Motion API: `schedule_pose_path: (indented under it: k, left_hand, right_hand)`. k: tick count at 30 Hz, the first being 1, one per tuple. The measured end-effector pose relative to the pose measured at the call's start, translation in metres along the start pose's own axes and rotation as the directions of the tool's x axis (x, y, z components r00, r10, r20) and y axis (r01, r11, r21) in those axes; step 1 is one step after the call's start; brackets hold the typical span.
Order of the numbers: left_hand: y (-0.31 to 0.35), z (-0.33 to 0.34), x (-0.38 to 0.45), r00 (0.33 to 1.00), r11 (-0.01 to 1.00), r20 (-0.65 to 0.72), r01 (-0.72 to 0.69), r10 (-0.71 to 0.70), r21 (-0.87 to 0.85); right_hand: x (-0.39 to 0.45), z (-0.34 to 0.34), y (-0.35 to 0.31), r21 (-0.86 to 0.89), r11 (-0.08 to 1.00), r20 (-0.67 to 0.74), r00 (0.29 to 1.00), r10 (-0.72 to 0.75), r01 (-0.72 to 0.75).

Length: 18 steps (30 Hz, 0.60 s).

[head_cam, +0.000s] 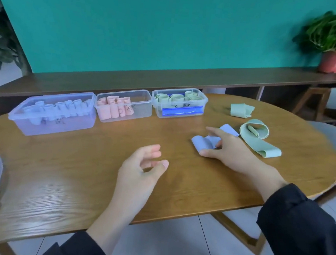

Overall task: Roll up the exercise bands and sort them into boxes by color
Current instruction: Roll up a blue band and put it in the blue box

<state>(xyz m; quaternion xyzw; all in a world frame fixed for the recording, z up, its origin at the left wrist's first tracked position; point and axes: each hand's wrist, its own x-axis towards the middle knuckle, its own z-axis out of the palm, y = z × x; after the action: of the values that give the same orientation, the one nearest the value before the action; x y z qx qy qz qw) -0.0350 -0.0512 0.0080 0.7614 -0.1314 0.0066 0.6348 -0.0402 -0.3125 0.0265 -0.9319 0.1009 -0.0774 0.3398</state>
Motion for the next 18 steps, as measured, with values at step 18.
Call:
schedule_pose_path:
  k: [18]
  left_hand:
    - [-0.005,-0.010,0.015,0.997,0.998,0.068,0.039,-0.042,0.051]
  right_hand:
    - [-0.001,0.036,-0.042,0.307,0.935,-0.032,0.984,-0.177,0.179]
